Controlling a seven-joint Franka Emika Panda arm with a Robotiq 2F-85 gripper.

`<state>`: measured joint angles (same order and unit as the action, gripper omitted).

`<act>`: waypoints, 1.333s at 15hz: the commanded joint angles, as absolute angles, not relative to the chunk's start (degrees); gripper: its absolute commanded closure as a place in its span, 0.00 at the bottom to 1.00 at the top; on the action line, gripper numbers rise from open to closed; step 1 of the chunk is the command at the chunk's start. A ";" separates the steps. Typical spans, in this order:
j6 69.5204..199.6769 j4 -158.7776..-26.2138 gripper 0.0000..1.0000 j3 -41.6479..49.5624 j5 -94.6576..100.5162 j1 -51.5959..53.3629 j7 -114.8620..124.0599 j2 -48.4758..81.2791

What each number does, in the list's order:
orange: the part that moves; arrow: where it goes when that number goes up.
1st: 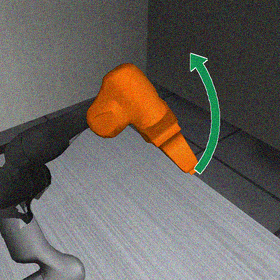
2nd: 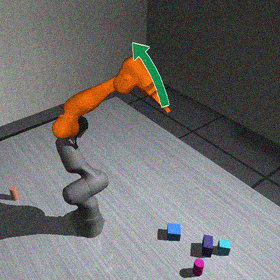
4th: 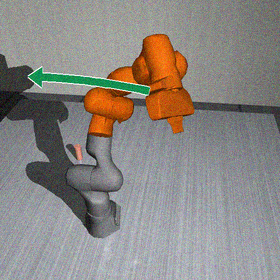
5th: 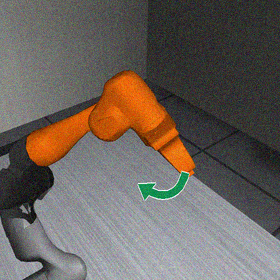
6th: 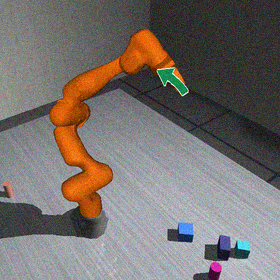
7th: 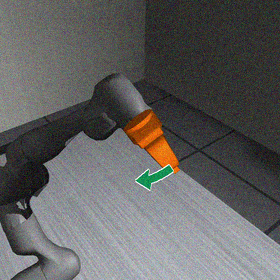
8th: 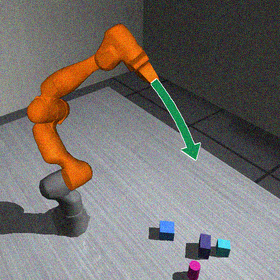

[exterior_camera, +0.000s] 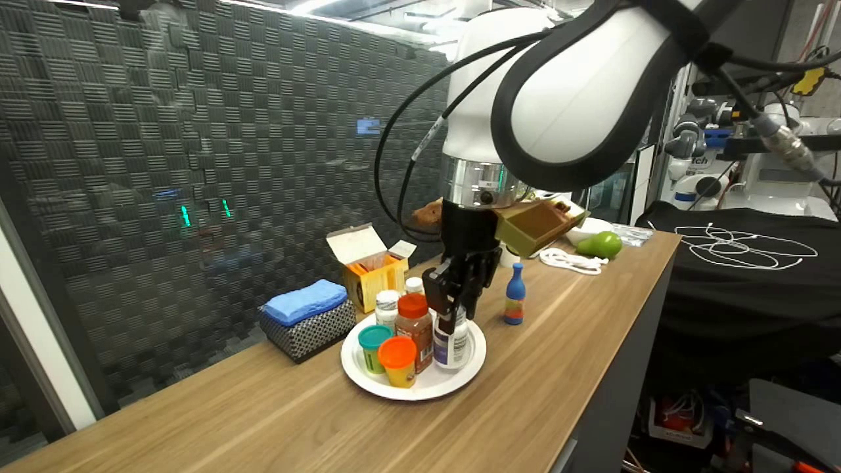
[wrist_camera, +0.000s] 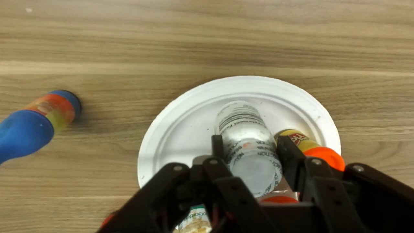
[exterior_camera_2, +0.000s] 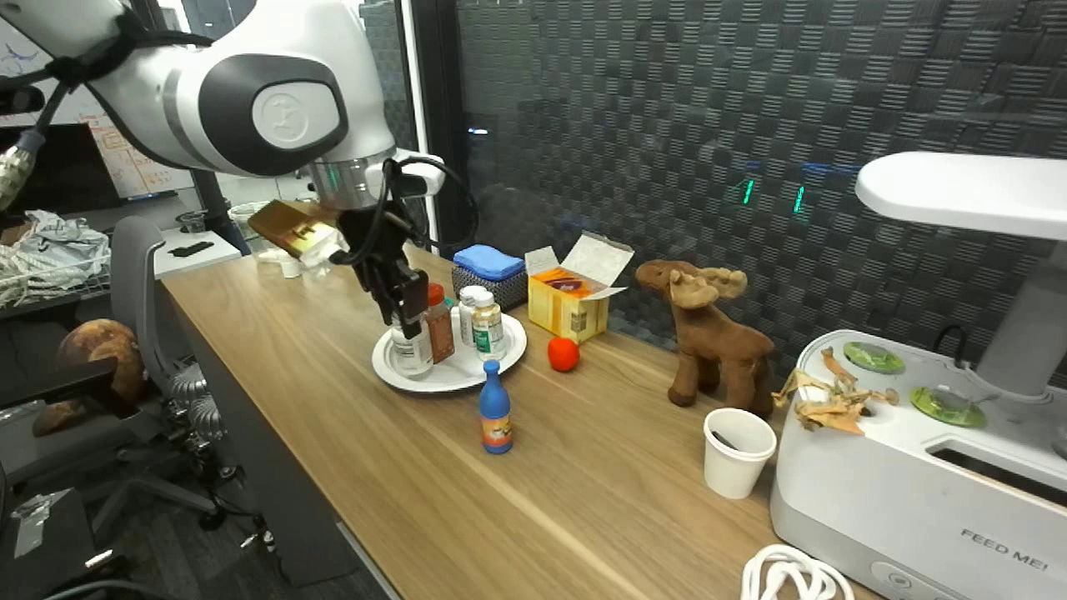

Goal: Put all the containers and the orange plushie that are around the white plate on the white plate

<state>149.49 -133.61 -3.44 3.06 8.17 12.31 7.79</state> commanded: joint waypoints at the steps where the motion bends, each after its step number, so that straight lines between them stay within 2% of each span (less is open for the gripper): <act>1: 150.98 -132.26 0.80 -3.58 5.88 8.70 14.13 9.59; 8: 152.39 -132.37 0.80 -3.19 8.61 9.47 15.29 11.29; 9: 152.12 -132.50 0.75 -3.14 9.21 9.63 15.45 10.94; 10: 152.04 -132.69 0.30 -3.12 9.88 9.79 15.71 10.47; 12: 152.58 -133.11 0.23 -2.96 11.10 10.09 16.93 9.46; 15: 154.43 -133.86 0.01 -2.97 10.51 9.90 18.47 7.47; 20: 157.55 -133.57 0.00 -0.42 13.37 9.54 30.12 5.11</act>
<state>155.12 -132.88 -2.21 10.84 9.43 22.51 7.57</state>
